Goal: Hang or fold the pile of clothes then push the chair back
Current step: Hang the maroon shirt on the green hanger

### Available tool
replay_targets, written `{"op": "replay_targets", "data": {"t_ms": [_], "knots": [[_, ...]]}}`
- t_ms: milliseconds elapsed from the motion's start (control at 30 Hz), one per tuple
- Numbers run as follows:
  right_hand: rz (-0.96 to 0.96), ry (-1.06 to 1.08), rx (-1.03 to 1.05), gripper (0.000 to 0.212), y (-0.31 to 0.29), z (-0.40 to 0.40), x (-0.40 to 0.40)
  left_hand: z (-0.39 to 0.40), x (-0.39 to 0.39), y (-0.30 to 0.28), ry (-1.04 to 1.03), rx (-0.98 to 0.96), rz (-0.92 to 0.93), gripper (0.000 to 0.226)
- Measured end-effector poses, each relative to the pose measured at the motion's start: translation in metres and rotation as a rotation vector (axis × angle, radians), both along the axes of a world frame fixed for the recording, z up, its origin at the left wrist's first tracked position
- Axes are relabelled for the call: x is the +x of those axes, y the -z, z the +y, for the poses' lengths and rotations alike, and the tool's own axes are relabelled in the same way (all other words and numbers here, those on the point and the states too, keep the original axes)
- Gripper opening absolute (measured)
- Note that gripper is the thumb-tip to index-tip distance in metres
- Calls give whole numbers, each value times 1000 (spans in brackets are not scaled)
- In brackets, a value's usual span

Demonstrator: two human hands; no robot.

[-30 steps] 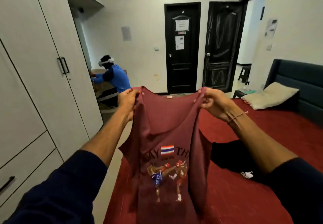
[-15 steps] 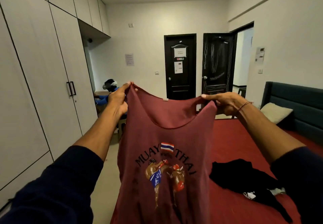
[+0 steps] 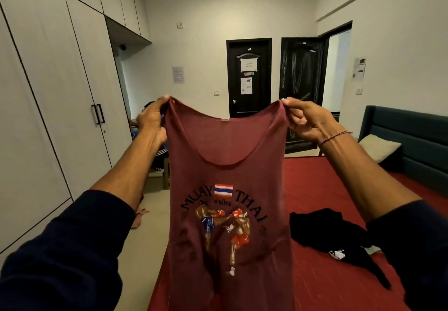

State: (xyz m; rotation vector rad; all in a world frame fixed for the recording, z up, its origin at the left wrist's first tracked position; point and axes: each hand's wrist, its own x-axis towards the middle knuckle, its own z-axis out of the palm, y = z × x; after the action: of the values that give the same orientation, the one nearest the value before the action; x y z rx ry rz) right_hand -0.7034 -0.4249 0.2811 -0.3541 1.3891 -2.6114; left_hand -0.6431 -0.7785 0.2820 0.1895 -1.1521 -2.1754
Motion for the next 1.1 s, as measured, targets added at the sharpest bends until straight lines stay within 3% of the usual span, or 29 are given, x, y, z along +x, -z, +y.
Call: {"op": "replay_targets", "data": {"t_ms": [300, 500, 633, 733, 867, 967, 1100], "knots": [[361, 472, 202, 35, -26, -8, 15, 23, -6, -42, -321, -380, 164, 15], [420, 694, 435, 22, 9, -18, -65, 25, -79, -1, -510, -529, -25, 15], [310, 674, 562, 18, 85, -33, -148, 15, -150, 89, -470, -612, -242, 28], [177, 544, 657, 15, 169, -44, -211, -3, -203, 188, -296, -716, -461, 43], [24, 380, 795, 16, 312, -57, -281, -23, -250, 342, -71, -829, -704, 58], [-74, 267, 864, 20, 433, -64, -314, -31, -268, 458, 116, -901, -777, 66], [-188, 170, 944, 27, 560, -80, -334, -38, -276, 580, 195, -955, -874, 69]]}}
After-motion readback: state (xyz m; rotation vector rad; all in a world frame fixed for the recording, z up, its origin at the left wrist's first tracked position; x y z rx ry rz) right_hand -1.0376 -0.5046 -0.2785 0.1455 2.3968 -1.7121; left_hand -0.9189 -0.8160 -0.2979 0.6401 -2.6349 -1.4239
